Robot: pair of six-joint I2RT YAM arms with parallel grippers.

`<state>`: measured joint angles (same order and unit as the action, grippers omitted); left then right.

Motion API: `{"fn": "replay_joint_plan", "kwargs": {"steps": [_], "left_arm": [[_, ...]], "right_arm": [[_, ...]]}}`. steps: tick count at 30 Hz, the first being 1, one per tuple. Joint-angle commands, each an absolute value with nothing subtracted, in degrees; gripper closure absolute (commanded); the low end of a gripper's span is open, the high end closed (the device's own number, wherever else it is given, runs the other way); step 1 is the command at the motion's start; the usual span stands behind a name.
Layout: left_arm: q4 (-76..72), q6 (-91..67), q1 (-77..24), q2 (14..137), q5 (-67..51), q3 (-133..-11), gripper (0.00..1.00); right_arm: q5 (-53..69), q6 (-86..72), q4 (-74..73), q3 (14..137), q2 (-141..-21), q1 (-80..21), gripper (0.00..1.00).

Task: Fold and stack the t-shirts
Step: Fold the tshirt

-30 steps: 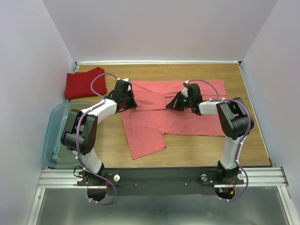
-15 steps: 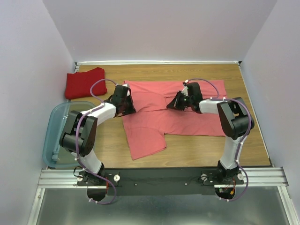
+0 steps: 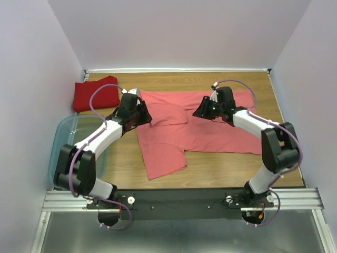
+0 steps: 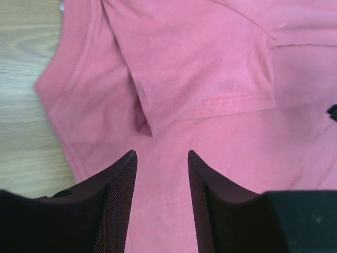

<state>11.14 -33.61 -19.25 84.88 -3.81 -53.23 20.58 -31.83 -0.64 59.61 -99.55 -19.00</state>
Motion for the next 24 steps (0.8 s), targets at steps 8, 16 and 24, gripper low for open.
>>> {"fn": "replay_joint_plan", "kwargs": {"steps": [8,16,24], "left_arm": [[14.94,-34.01,-19.34,69.53,2.46,-38.16,0.43],[13.44,-35.59,-19.34,70.58,1.49,-33.84,0.59],[14.86,-33.75,-19.42,72.94,5.62,-34.36,0.52]], "right_arm": [[-3.85,-24.08,-21.00,50.46,-77.90,-13.63,0.39],[-6.26,-27.34,-27.42,40.44,-69.00,-1.25,0.36],[-4.75,-27.77,-27.51,39.55,-67.67,3.25,0.35]]}}
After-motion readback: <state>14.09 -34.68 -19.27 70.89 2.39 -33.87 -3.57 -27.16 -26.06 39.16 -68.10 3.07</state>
